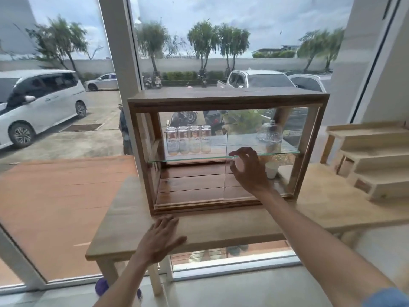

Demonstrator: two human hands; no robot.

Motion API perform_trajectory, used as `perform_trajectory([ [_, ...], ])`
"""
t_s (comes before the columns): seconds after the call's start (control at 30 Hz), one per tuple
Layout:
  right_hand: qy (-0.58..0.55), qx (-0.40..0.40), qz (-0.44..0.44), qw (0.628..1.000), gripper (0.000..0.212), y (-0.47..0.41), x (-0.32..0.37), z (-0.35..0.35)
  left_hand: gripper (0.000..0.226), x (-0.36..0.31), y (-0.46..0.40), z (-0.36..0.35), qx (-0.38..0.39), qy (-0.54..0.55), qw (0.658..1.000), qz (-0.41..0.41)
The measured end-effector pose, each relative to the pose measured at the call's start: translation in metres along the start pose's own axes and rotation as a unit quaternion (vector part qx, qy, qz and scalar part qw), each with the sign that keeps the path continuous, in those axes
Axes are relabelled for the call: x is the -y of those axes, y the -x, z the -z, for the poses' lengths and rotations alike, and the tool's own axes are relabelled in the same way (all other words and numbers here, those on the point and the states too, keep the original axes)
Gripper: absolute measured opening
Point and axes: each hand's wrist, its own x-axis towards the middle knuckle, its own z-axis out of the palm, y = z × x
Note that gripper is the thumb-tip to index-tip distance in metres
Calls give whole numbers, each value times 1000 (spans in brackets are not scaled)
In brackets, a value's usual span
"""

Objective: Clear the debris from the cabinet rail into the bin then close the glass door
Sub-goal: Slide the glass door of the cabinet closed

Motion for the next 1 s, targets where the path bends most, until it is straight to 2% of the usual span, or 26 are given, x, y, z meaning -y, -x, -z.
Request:
perform_trajectory([
  [0.17, 89, -78, 43, 992, 46, -5, -23, 5, 118, -8, 2, 1, 18, -58, 998, -13],
  [0.27, 154, -61, 77, 983, 62, -6, -38, 8, 126, -11, 1, 1, 26, -80, 996, -17],
  [0.43, 201, -29, 10, 979, 82, -7, -66, 22, 126, -9, 1, -2, 15, -89, 996, -17],
  [0.6, 229, -9, 45, 972, 87, -11, -88, 23, 122, -14, 1, -3, -13, -96, 995, -25],
  [1.0, 262, -1, 64, 963, 86, -17, -94, 7, 122, -17, 2, -3, -35, -94, 995, -16],
])
